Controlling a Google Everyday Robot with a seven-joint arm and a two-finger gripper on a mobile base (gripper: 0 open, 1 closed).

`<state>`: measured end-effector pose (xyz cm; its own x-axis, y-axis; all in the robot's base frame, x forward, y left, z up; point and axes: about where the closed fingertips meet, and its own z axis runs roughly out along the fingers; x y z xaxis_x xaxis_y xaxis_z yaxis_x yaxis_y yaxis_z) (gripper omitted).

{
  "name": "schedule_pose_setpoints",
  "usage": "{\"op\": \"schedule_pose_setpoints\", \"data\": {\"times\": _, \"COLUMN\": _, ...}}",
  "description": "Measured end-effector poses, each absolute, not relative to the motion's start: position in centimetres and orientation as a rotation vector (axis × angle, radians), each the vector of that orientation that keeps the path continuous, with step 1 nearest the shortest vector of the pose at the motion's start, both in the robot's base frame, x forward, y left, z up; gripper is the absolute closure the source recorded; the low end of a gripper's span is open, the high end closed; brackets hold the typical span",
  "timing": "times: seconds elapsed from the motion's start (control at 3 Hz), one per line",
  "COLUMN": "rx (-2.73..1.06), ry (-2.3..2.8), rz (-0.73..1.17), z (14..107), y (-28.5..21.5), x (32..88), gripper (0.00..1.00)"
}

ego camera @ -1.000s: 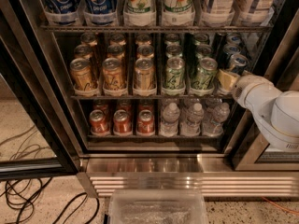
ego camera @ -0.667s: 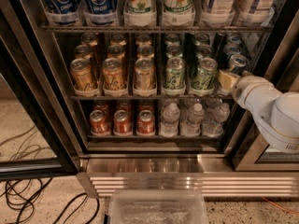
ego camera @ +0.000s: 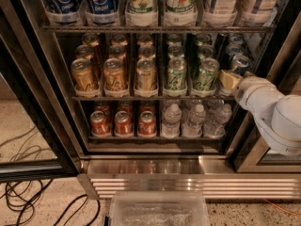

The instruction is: Pick redbull can from middle shelf of fridge

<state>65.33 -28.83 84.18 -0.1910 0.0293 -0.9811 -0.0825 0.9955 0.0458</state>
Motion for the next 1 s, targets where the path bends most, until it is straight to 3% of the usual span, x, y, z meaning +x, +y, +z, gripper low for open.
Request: {"op": "schedule_pose_setpoints", "data": {"times": 1.0, "rx": -0.007, "ry": 1.761, "rz": 0.100, "z": 83.76, "y": -28.66, "x": 65.08, "gripper": 1.00}}
